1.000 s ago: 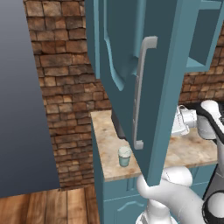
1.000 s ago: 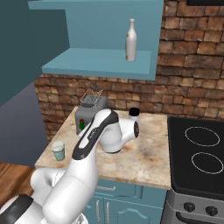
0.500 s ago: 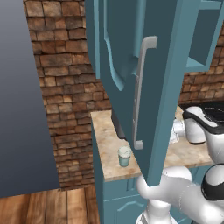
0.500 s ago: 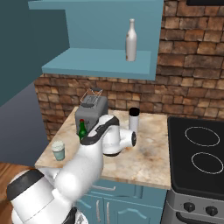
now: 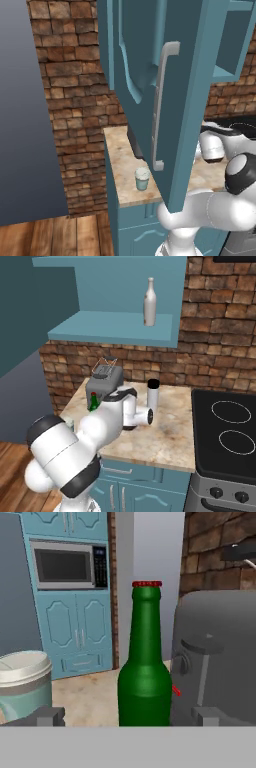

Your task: Sort all alcoholic drinks to one cabinet, and non-alcoholic drinks to the other.

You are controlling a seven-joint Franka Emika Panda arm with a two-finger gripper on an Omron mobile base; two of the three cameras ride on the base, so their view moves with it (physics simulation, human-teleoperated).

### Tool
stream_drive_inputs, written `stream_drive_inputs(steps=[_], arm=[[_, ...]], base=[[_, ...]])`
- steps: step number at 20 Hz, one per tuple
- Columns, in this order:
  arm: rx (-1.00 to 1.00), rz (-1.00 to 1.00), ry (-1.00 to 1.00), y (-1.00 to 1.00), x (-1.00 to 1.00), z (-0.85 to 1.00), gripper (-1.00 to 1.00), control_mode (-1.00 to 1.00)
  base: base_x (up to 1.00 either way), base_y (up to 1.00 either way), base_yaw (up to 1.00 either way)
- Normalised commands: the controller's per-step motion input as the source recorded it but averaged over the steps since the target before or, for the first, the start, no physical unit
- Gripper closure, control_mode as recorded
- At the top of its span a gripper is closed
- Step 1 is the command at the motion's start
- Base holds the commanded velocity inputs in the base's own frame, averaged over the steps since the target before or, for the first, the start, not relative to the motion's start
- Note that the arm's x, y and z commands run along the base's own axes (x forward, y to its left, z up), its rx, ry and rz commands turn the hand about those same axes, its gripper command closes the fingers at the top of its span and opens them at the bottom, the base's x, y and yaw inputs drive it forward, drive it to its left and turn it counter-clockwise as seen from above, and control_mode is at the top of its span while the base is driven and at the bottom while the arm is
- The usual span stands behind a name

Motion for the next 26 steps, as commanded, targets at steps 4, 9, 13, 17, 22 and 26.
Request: stream_drive_inputs(steps=[4,9,13,17,22,26], arm=[[0.0,0.0,0.0,0.01,0.21,-0.17,-1.0,-1.0],[0.0,0.0,0.0,0.02,0.02,-0.17,-1.0,-1.0],[0.0,0.01,0.0,0.03,0.0,-0.14,-1.0,-1.0],[0.0,0.0,0.0,0.17,0.0,-0.04,-1.0,-1.0],[0.0,0.0,0.0,0.21,0.0,0.0,-1.0,-1.0],[0.0,0.0,0.0,0.2,0.0,0.0,-1.0,-1.0]], base=[[0.0,0.0,0.0],[0.0,0.0,0.0],[0.0,0.0,0.0],[0.0,0.0,0.0],[0.0,0.0,0.0],[0.0,0.0,0.0]])
